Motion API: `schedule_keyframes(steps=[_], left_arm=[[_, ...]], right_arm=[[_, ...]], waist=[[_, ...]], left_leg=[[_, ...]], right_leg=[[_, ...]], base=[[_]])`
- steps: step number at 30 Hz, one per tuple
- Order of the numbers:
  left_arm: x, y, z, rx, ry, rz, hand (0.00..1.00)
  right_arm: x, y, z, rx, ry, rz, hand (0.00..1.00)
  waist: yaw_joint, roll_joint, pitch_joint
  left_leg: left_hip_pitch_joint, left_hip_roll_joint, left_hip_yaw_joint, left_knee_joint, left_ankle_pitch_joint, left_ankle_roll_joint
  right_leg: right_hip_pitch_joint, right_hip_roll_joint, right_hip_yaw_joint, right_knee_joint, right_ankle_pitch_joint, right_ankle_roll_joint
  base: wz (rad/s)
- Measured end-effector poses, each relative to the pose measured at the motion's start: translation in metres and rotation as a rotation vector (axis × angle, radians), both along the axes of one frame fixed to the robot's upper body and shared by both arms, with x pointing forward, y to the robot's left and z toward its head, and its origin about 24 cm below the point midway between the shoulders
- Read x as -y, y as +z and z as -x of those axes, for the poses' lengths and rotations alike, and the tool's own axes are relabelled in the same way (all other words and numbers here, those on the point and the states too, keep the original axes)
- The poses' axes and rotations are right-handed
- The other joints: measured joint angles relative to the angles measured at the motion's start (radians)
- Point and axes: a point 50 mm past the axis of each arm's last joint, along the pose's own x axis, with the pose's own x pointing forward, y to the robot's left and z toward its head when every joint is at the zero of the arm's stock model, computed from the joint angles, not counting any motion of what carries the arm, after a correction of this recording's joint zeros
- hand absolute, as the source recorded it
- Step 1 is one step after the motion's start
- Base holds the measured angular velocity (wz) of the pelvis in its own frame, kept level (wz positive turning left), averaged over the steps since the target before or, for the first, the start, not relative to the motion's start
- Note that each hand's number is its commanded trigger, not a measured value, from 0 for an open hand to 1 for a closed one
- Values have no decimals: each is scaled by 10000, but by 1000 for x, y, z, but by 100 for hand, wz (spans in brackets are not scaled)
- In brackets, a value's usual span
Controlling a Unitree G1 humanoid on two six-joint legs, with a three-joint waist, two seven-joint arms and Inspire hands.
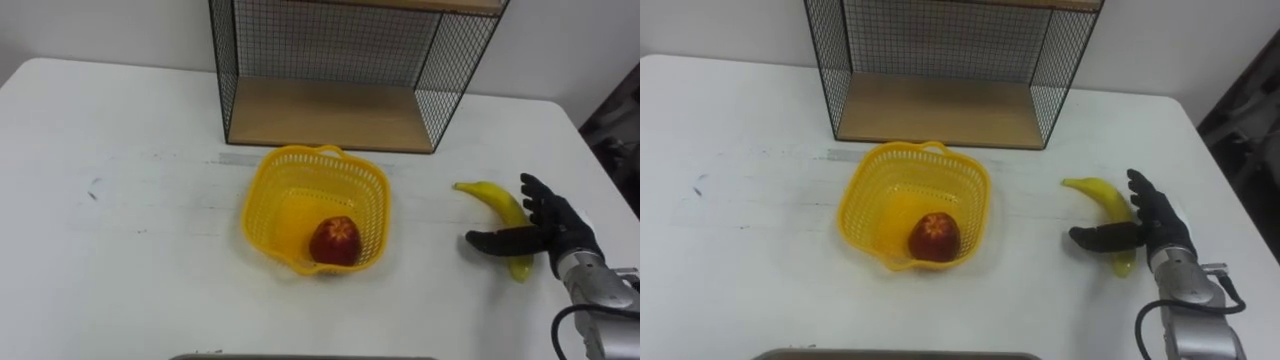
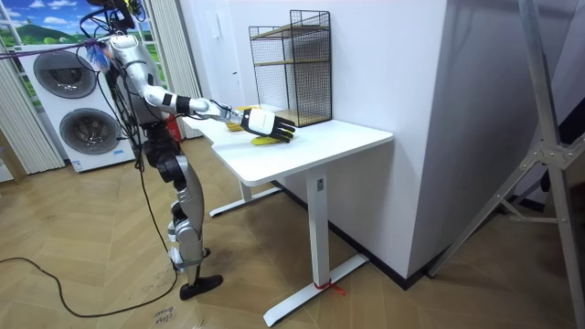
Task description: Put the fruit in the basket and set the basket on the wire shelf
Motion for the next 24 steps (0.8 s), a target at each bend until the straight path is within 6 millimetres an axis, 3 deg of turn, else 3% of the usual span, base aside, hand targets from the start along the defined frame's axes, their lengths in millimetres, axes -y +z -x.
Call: schedule_keyframes(steps=[9, 10, 11, 12, 13, 24], left_arm=[[-1, 0, 1, -102, 107, -44, 0], [-1, 0, 1, -108, 109, -46, 0], [-1, 0, 3, -132, 140, -44, 0], [-1, 0, 3, -147, 153, -45, 0], [-2, 0, 4, -148, 189, -57, 0], [-2, 1, 2, -76, 237, -82, 0]], right_arm=[[6, -4, -2, -456, 118, -42, 0], [6, -5, -2, -481, 122, -46, 30], [6, -5, -2, -515, 145, -33, 68], [6, -5, -3, -520, 190, 1, 92], [6, -4, -5, -560, 260, 107, 100], [32, 4, -1, -930, -250, 1272, 100]], waist=[[20, 19, -26], [21, 34, -35], [18, 51, -48], [12, 56, -54], [-3, 64, -63], [75, 118, -77]], left_leg=[[58, -1, -46, 65, 0, 0], [65, -1, -68, 68, 0, 0], [67, -2, -71, 73, 0, 0], [68, -2, -74, 77, 0, 0], [68, -3, -109, 84, 0, 0], [62, -8, -216, 91, 1, -3]], right_leg=[[84, 7, 1, 0, 1, -1], [77, 9, -3, -3, 1, -1], [75, 8, -17, -2, 1, -1], [75, 8, -20, -2, 1, -1], [80, 8, -29, -1, 1, -1], [86, -20, -249, -13, -30, -32]], base=[[1], [0], [0], [0], [0], [3]])
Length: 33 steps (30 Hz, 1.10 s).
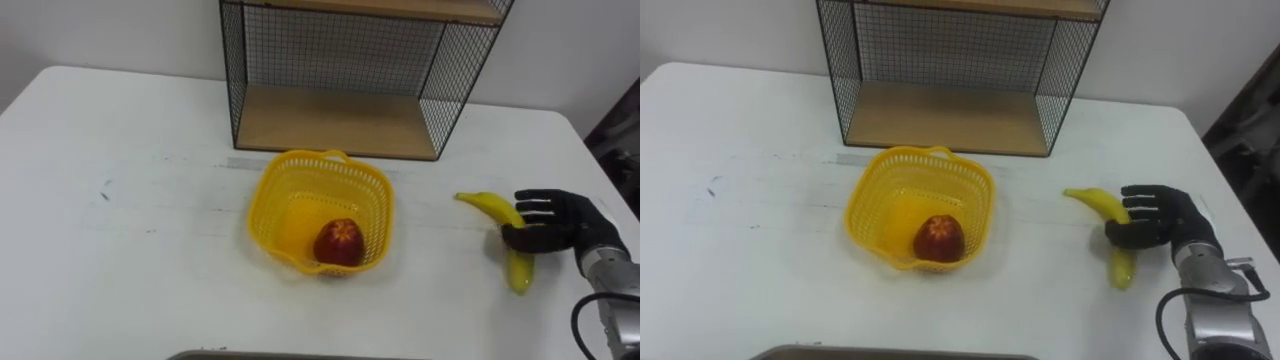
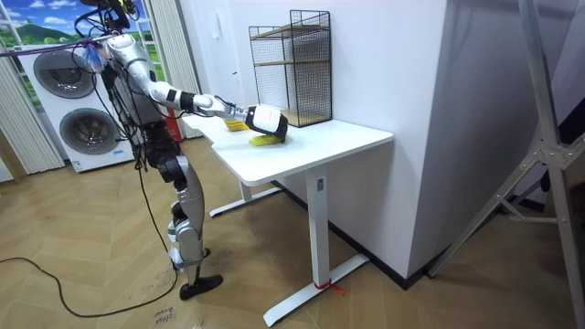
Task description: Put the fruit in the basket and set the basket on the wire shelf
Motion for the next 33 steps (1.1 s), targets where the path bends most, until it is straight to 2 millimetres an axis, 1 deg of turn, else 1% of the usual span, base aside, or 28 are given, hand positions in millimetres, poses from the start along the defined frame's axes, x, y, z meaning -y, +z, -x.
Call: schedule_keyframes(steps=[3, 5, 8, 21, 25, 27, 28, 32, 33], left_arm=[[0, 0, -1, 45, 30, -7, 0], [-1, 0, -4, 109, 20, -13, 0], [-1, 0, -5, 135, 3, -10, 0], [-2, 0, -2, 36, 25, -48, 0], [-3, 1, -4, 70, 18, -60, 0], [-2, 1, -5, 101, 17, -48, 0], [-2, 1, -7, 135, -27, -43, 0], [-1, 1, -18, 365, -170, -5, 0], [-1, 1, -20, 411, -182, -12, 0]], right_arm=[[1, -4, 3, -294, -12, 72, 100], [3, -5, 5, -343, -68, -42, 100], [3, -7, 5, -461, -34, -114, 100], [3, -7, 6, -644, -81, -163, 100], [3, -4, 4, -548, -44, -114, 100], [-1, 2, 0, -465, 125, 90, 100], [-5, 5, -4, -385, 375, 205, 100], [-27, 9, -14, -7, 1193, 205, 100], [-30, 10, -15, 64, 1273, 172, 100]], waist=[[133, -86, 14], [180, -180, 65], [195, -260, 77], [189, -290, 76], [195, -258, 64], [196, -245, 56], [187, -209, 71], [198, -140, 58], [194, -134, 57]], left_leg=[[12, -2, 0, -5, 0, 0], [7, -10, 0, -5, 0, 0], [8, -18, -3, -5, -4, 0], [-5, -17, -48, -6, -12, -10], [4, -16, -43, -8, -13, -11], [12, -12, -18, -14, -12, -12], [12, -11, -16, -14, -12, -12], [34, -8, 26, -26, -11, -12], [27, -8, 31, -31, -11, -12]], right_leg=[[9, -5, 5, 2, -16, -3], [7, -13, 4, 1, -20, 4], [9, -16, 5, 10, -23, 9], [6, -5, -6, 6, -23, 8], [1, 1, 1, 9, -21, 6], [2, 8, 38, 12, -21, 6], [5, 9, 47, 12, -20, 5], [6, 5, 47, 26, -19, 6], [-4, 5, 47, 26, -19, 6]], base=[[0], [0], [0], [0], [0], [-2], [0], [0], [0]])
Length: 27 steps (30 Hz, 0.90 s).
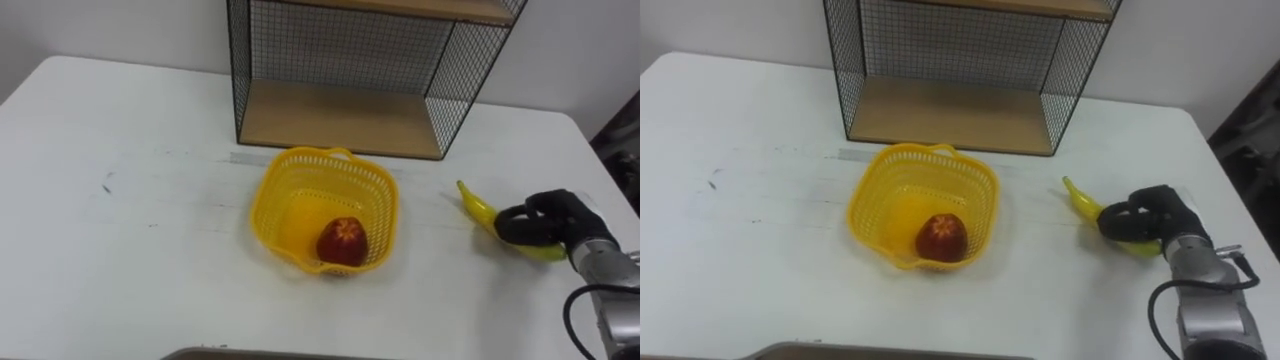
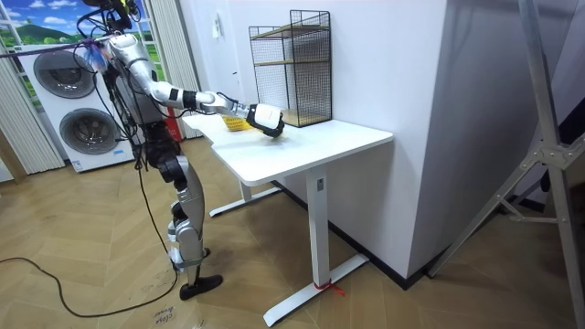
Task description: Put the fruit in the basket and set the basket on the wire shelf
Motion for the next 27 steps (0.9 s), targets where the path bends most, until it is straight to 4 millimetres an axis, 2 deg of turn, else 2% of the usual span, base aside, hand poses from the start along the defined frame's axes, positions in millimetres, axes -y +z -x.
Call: schedule_keyframes(steps=[3, 12, 17, 24, 27], left_arm=[[0, 1, -6, 190, -47, -41, 0], [1, 0, -3, 380, 69, -350, 0], [2, 0, -2, 331, 53, -342, 0], [5, -2, 3, 129, 9, -248, 0], [8, -3, 5, -75, -213, -173, 0]], right_arm=[[-13, 8, -3, 514, 444, -283, 100], [-49, 44, -13, 2505, 1772, -1606, 100], [-56, 54, -14, 3009, 2100, -2183, 100], [-60, 59, -14, 3219, 2396, -2659, 100], [-70, 61, -15, 3227, 2850, -2913, 100]], waist=[[10, 4, 1], [33, -21, -14], [85, 16, -17], [167, 43, -35], [281, 55, -41]], left_leg=[[-70, -1, 11, -19, 0, 0], [-181, 13, 77, -26, 0, 1], [-197, 15, 62, -76, -1, 1], [-228, 17, 36, -46, -1, 1], [-236, 21, 17, -17, -1, 1]], right_leg=[[-62, -3, 7, -2, -1, 1], [-163, -2, 59, 17, 4, 2], [-165, 5, 50, 24, 9, 2], [-148, 7, 7, 40, 31, 3], [-141, 7, -24, 45, 33, 2]], base=[[0], [0], [0], [0], [1]])
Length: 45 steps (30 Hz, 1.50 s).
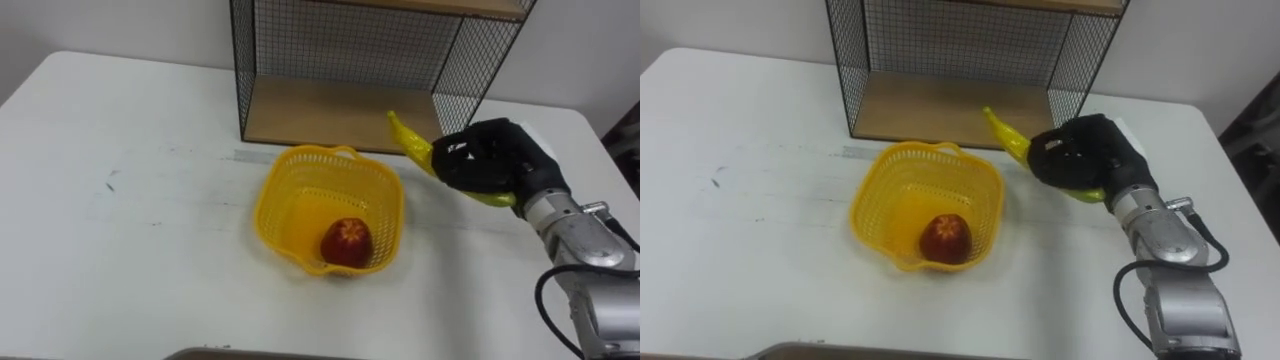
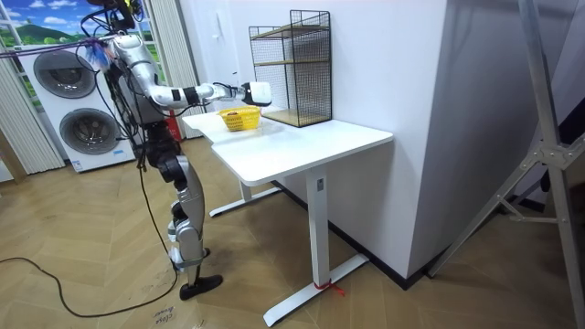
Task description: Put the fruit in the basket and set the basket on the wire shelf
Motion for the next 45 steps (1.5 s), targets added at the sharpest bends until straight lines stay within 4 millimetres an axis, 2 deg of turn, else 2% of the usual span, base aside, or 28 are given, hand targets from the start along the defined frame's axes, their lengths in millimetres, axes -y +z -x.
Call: schedule_keyframes(steps=[2, 8, 15, 17, 20, 21, 22, 23, 28, 32, 45], left_arm=[[3, -2, 2, -217, -185, 148, 0], [4, -2, 5, -370, -163, 354, 0], [7, -1, -6, -95, -410, 559, 0], [7, -1, -9, 22, -429, 552, 0], [9, -1, -12, 32, -650, 542, 0], [9, -1, -12, 33, -679, 544, 0], [9, -1, -13, 46, -697, 529, 0], [9, -1, -14, 60, -690, 510, 0], [7, 0, -23, 245, -673, 341, 0], [7, 0, -23, 177, -637, 222, 0], [7, 0, -26, 188, -595, 105, 0]], right_arm=[[-13, 3, -1, 162, 543, -40, 100], [-33, 15, 0, 520, 1941, -81, 100], [-41, 15, 2, 337, 2795, -189, 100], [-41, 14, 2, 295, 2813, -179, 100], [-43, 14, 2, 244, 2888, -165, 100], [-44, 14, 2, 235, 2925, -157, 71], [-47, 13, 2, 211, 3037, -141, 25], [-51, 12, 2, 168, 3205, -136, 0], [-61, 10, 1, -61, 3528, -136, 0], [-66, 9, 1, -85, 3621, -298, 0], [-71, 10, -2, -121, 3604, -244, 0]], waist=[[8, 29, 4], [86, 64, 29], [252, 94, 46], [280, 60, 23], [314, 97, 46], [313, 104, 52], [314, 91, 45], [332, 95, 52], [615, 45, 129], [793, 12, 117], [726, 74, 134]], left_leg=[[-2, 0, -10, 15, 0, 0], [-26, 0, -25, 20, 0, 0], [-64, -5, -52, 37, 0, 0], [-64, -4, -46, 31, 0, 0], [-57, -3, -42, 26, 0, 0], [-55, -3, -40, 27, 0, 0], [-50, 6, -13, 27, 0, 0], [-30, 17, 14, 26, 0, -1], [-3, 22, 32, 14, 0, -1], [-32, 16, 1, 32, 0, 0], [-117, 10, 0, 39, 1, 0]], right_leg=[[14, -2, -14, 3, 0, 0], [-3, -3, -25, 4, 0, 0], [-11, -1, -34, -11, 0, 0], [-14, 0, -34, -10, 0, -1], [-18, 0, -25, -4, 1, 0], [-18, 1, -22, -1, 1, 0], [-30, 7, -12, 13, 1, 0], [-36, 14, 6, 30, 1, -1], [-72, 11, 5, 110, 0, 0], [-73, -1, -44, 110, 1, 0], [-133, -7, -68, 108, 3, 0]], base=[[0], [0], [0], [0], [0], [0], [-5], [-5], [-3], [1], [0]])
